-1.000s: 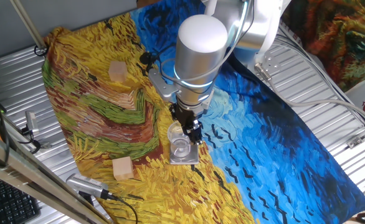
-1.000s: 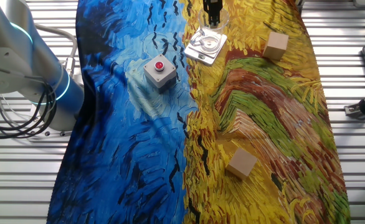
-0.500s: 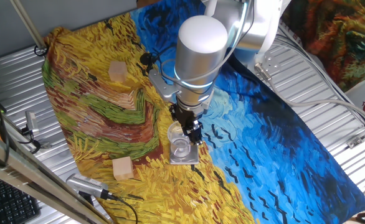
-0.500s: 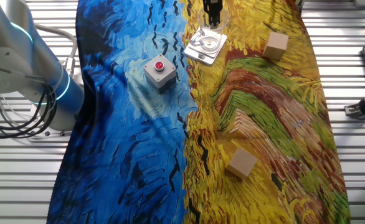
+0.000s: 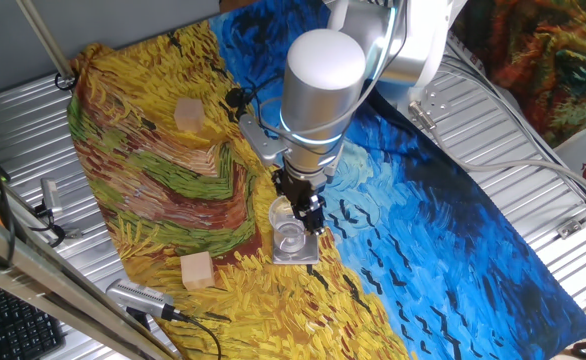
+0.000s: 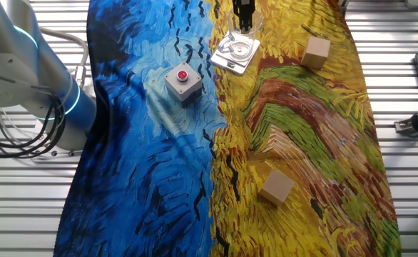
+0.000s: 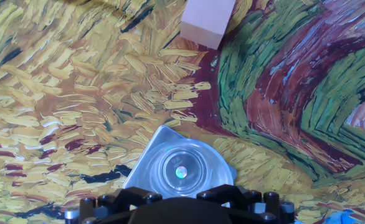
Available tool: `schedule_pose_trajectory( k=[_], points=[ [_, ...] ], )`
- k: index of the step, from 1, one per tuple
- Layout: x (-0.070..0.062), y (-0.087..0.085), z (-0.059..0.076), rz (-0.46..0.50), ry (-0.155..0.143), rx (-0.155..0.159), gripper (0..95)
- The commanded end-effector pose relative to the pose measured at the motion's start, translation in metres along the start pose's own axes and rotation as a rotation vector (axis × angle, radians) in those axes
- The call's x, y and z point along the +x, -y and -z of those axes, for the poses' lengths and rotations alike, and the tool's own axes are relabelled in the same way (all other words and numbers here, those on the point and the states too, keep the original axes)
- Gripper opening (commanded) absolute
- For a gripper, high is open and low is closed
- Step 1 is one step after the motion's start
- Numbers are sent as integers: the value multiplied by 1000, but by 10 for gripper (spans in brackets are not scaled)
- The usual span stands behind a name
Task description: Pick up the cup
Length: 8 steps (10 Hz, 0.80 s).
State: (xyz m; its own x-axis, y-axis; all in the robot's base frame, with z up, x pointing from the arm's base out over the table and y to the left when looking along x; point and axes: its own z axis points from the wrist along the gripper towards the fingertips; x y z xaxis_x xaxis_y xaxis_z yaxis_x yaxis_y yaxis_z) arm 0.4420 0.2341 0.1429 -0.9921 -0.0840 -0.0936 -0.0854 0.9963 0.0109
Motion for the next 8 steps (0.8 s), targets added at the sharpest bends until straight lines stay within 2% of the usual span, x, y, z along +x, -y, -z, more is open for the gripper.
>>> schedule_pose_trajectory(
  k=[1, 8],
  points=[
    [0, 0, 0, 0, 1, 0, 950],
    [0, -1, -5, 3, 5, -1, 950]
  ],
)
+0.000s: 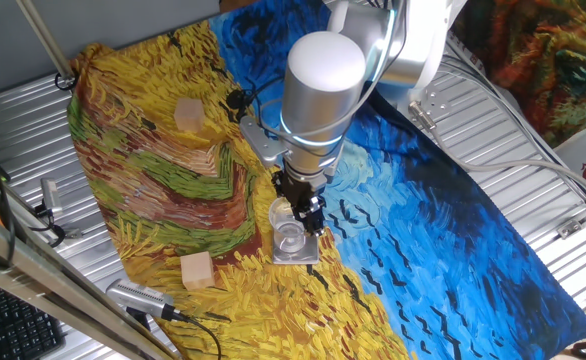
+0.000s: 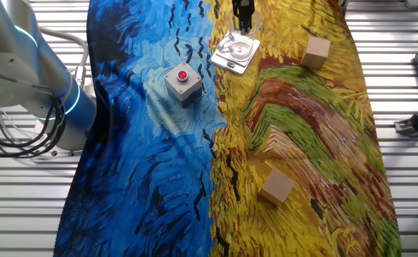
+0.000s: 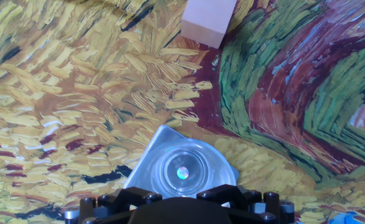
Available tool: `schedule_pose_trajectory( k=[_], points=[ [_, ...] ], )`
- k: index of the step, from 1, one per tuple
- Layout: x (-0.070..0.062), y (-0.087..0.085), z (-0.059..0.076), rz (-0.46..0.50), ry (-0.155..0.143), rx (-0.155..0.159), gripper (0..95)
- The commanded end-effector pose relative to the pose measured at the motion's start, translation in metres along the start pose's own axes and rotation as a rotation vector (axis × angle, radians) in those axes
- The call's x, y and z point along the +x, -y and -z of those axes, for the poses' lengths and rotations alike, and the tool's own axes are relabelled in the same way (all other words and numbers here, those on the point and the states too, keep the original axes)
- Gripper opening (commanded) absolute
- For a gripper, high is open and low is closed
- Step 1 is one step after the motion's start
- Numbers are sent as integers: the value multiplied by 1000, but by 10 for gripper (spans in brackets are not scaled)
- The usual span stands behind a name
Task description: Pick up the cup
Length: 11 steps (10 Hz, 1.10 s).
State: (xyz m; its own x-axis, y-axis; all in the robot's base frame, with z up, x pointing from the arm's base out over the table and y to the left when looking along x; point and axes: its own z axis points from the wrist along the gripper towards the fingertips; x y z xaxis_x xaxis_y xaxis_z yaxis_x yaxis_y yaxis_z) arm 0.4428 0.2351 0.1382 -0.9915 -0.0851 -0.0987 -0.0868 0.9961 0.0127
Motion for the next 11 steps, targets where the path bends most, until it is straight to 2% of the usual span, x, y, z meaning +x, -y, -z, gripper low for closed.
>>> schedule_pose_trajectory(
  k=[1, 11],
  points=[
    [0, 0, 0, 3, 0, 3, 950],
    [0, 1, -1, 9, 4, -1, 950]
  ],
)
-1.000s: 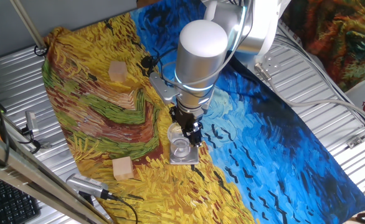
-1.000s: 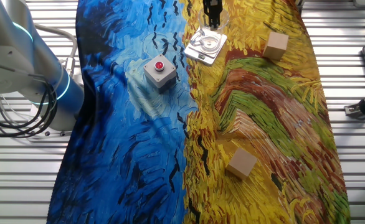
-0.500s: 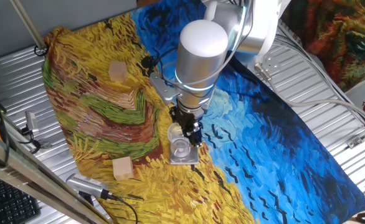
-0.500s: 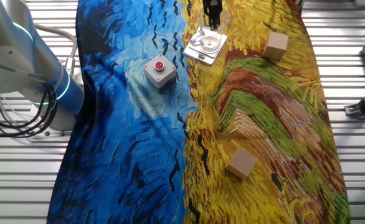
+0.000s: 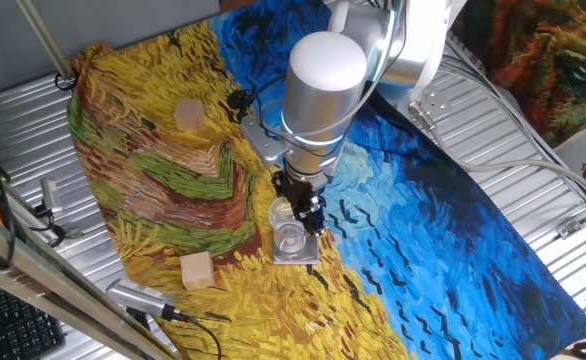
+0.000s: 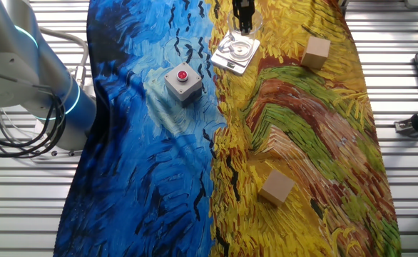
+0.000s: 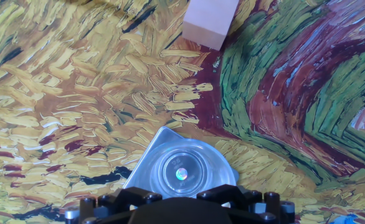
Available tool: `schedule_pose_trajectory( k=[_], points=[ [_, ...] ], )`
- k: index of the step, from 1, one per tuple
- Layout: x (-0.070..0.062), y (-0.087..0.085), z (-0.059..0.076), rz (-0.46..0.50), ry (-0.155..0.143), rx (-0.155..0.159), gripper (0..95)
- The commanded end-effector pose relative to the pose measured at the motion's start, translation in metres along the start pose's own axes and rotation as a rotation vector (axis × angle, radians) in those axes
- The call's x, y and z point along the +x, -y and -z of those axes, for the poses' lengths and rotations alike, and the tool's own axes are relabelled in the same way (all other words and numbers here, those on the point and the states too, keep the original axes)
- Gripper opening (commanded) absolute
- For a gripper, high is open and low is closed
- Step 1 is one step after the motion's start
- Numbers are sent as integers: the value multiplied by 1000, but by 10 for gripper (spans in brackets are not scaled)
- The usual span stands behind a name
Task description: Pick up the cup
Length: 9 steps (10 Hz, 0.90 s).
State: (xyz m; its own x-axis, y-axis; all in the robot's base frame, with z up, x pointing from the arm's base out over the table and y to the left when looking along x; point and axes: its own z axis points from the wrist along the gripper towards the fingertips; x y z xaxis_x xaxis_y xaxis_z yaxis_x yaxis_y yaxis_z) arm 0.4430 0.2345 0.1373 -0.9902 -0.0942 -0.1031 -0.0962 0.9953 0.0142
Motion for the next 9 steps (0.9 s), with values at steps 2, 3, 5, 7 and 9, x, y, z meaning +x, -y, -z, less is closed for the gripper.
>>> schedule_pose_trajectory(
  k=[2, 3, 5, 7, 9],
  points=[
    [0, 0, 0, -2, -2, -1, 950],
    [0, 1, 1, -1, -6, -2, 950],
    [-1, 1, 2, 0, -7, -3, 950],
    [-1, 1, 2, 2, -5, -3, 950],
    [-1, 1, 2, 2, -3, -4, 950]
  ],
)
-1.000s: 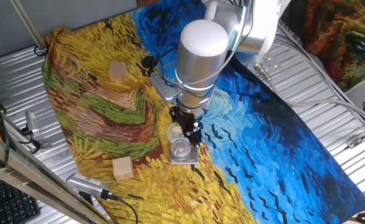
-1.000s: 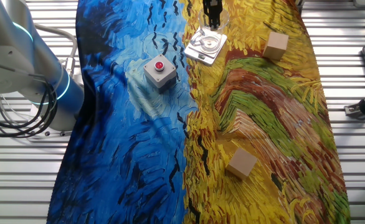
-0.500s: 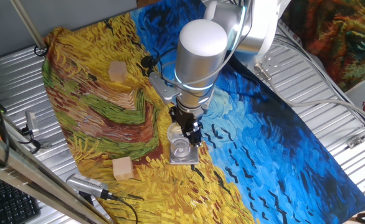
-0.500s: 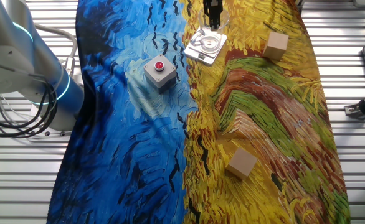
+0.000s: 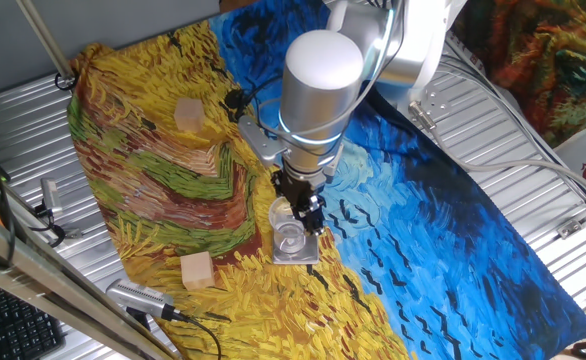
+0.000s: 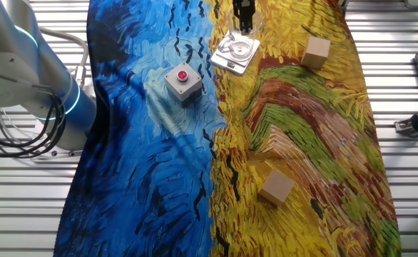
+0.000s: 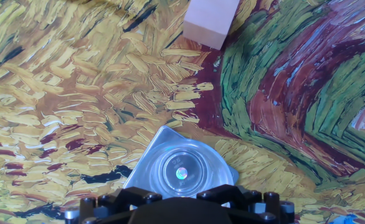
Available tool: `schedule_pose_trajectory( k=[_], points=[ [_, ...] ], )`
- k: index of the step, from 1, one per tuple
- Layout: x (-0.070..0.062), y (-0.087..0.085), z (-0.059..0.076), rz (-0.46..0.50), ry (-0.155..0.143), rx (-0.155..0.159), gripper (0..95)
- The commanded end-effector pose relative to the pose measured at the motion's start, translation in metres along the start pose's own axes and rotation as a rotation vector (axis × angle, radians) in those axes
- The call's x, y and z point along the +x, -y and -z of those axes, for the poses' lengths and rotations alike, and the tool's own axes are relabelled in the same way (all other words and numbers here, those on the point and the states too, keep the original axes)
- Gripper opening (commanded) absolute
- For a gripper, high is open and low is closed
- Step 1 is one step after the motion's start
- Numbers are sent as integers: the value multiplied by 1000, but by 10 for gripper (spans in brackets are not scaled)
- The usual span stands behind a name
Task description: Pick up the cup
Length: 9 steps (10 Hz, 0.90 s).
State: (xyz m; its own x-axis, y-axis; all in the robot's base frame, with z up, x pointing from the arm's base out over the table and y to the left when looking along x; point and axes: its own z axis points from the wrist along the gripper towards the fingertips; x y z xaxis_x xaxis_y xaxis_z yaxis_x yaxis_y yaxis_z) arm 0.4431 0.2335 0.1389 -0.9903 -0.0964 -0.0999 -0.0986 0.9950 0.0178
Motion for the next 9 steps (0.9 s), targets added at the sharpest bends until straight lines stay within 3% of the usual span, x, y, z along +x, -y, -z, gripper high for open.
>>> schedule_pose_trajectory(
  k=[1, 9],
  points=[
    [0, 0, 0, 0, 1, 0, 950],
    [2, -2, -8, -2, 7, 3, 950]
  ],
)
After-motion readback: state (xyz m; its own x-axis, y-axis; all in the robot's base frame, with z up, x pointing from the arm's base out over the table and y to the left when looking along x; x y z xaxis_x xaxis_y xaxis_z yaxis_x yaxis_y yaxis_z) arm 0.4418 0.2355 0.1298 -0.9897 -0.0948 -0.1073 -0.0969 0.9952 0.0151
